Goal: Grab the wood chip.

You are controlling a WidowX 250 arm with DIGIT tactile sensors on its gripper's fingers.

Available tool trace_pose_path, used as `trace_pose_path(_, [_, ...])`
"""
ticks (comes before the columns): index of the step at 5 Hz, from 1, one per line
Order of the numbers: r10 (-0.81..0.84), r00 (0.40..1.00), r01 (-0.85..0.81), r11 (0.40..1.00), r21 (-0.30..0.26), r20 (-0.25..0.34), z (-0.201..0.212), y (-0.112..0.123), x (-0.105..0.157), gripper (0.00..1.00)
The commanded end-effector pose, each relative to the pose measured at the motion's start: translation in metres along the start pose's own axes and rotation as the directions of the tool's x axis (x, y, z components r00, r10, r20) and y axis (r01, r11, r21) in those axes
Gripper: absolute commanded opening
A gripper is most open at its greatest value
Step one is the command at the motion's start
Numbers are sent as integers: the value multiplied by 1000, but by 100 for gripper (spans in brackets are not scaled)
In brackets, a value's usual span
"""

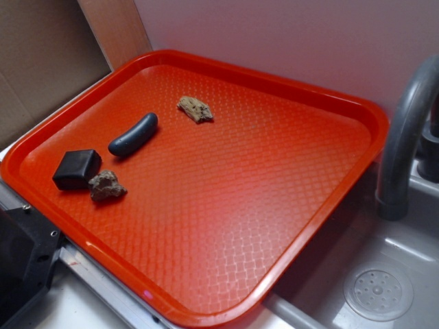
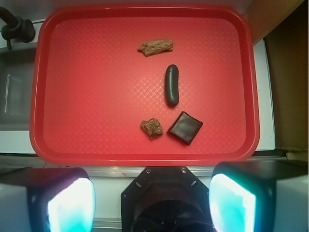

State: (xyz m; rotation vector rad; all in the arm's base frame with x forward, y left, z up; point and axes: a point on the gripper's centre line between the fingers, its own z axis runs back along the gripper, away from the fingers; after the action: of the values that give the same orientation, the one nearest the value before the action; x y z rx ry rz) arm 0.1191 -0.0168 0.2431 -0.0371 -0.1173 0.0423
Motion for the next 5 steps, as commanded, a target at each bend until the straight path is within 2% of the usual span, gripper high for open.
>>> trace_pose_path(1, [0,1000,0,1000,0,0,0,0,0,100])
trace_pose_path(2, [243,969,-241,970,-43,47,-42,-7,38,100])
trace_pose_path(3, [359,932,-349,926,-144,56,-63,-16,65,100])
trace_pose_path(4, [433,900,-415,886,-206,49,-102,-19,96,100])
trace_pose_path(5, [468,882,-461,880,-114,56,-143,0,117,100])
